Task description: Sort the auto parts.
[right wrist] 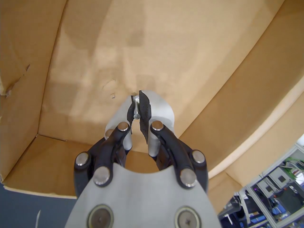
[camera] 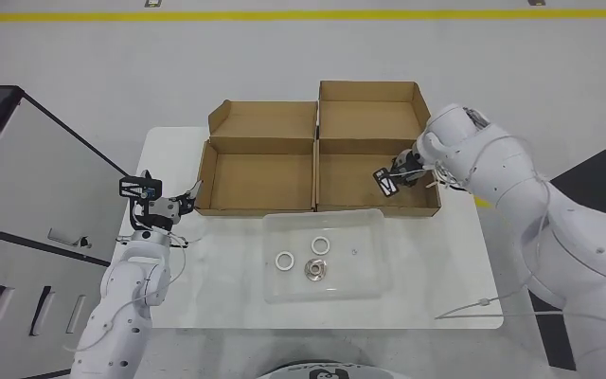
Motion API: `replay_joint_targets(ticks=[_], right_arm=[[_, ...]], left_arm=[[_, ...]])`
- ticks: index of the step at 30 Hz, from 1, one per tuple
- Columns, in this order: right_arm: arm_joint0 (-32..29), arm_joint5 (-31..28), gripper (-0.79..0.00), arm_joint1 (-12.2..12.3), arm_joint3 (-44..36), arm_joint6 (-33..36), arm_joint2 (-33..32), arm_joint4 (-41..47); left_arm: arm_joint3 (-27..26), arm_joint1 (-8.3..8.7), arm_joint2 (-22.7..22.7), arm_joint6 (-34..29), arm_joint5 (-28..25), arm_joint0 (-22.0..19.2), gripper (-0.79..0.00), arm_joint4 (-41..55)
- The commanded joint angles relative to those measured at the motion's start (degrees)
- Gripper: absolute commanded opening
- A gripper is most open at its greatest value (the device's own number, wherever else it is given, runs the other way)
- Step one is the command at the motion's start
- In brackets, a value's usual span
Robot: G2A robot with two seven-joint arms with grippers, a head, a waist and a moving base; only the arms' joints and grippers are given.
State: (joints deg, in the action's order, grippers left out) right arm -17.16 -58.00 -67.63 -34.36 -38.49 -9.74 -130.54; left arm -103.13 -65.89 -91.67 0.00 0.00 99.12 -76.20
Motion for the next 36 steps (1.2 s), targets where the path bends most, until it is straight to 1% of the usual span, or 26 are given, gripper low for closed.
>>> replay_joint_targets(ticks=[1, 3, 5, 8, 9, 10, 11, 12, 13, 14, 15, 21, 24, 27, 31, 32, 33, 34, 36], right_arm=[[-0.01, 0.00, -0.560, -0.36, 0.73, -0.39, 0.00, -0.36], [0.04, 0.00, -0.529, -0.73, 1.56, -0.85, 0.00, -0.78], [0.18, 0.00, -0.468, -1.08, 2.37, -1.49, 0.00, -0.96], [0.64, 0.00, -0.406, -1.48, 3.43, -2.37, 0.00, -1.06], [0.83, 0.00, -0.397, -1.58, 3.66, -2.68, 0.00, -1.14], [1.03, 0.00, -0.277, -1.66, 3.83, -3.03, 0.00, -1.19], [1.19, 0.00, -0.249, -1.71, 4.02, -3.39, 0.00, -1.30], [1.45, 0.00, -0.203, -1.73, 4.19, -3.74, 0.00, -1.39], [1.61, 0.00, -0.123, -1.73, 4.28, -3.97, 0.00, -1.46], [1.93, 0.00, -0.025, -1.68, 4.50, -4.53, 0.00, -1.58], [2.18, 0.00, 0.000, -1.63, 4.62, -4.92, 0.00, -1.45], [3.93, 0.00, 0.000, -0.36, 3.45, -7.79, 0.00, -2.07], [4.43, 0.00, 0.000, 0.96, 0.70, -7.80, 0.00, -0.51], [4.98, 0.00, 0.000, 3.17, -3.91, -7.80, 0.00, 2.75], [6.17, 0.00, 0.000, 7.58, -13.84, -7.80, 0.00, 6.11], [6.61, 0.00, 0.000, 9.38, -17.82, -7.80, 0.00, 6.87], [6.95, 0.00, 0.000, 10.32, -19.55, -7.80, 0.00, 7.03], [7.54, 0.00, 0.000, 12.22, -23.41, -7.80, 0.00, 7.65], [8.46, 0.00, 0.000, 15.07, -28.92, -7.80, 0.00, 7.83]], left_arm=[[0.00, 0.00, 0.00, 0.00, 0.00, 0.00, 0.000, 0.00], [0.00, 0.00, 0.00, 0.00, 0.00, 0.00, 0.000, 0.00], [0.00, 0.00, 0.00, 0.00, 0.00, 0.00, 0.000, 0.00], [0.00, 0.00, 0.00, 0.00, 0.00, 0.00, 0.000, 0.00], [0.00, 0.00, 0.00, 0.00, 0.00, 0.00, 0.000, 0.00], [0.00, 0.00, 0.00, 0.00, 0.00, 0.00, 0.000, 0.00], [0.00, 0.00, 0.00, 0.00, 0.00, 0.00, 0.000, 0.00], [0.00, 0.00, 0.00, 0.00, 0.00, 0.00, 0.000, 0.00], [0.00, 0.00, 0.00, 0.00, 0.00, 0.00, 0.000, 0.00], [0.00, 0.00, 0.00, 0.00, 0.00, 0.00, 0.000, 0.00], [0.00, 0.00, 0.00, 0.00, 0.00, 0.00, 0.000, 0.00], [0.00, 0.00, 0.00, 0.00, 0.00, 0.00, 0.000, 0.00], [0.00, 0.00, 0.00, 0.00, 0.00, 0.00, 0.000, 0.00], [0.00, 0.00, 0.00, 0.00, 0.00, 0.00, 0.000, 0.00], [0.00, 0.00, 0.00, 0.00, 0.00, 0.00, 0.000, 0.00], [0.00, 0.00, 0.00, 0.00, 0.00, 0.00, 0.000, 0.00], [0.00, 0.00, 0.00, 0.00, 0.00, 0.00, 0.000, 0.00], [0.00, 0.00, 0.00, 0.00, 0.00, 0.00, 0.000, 0.00], [0.00, 0.00, 0.00, 0.00, 0.00, 0.00, 0.000, 0.00]])
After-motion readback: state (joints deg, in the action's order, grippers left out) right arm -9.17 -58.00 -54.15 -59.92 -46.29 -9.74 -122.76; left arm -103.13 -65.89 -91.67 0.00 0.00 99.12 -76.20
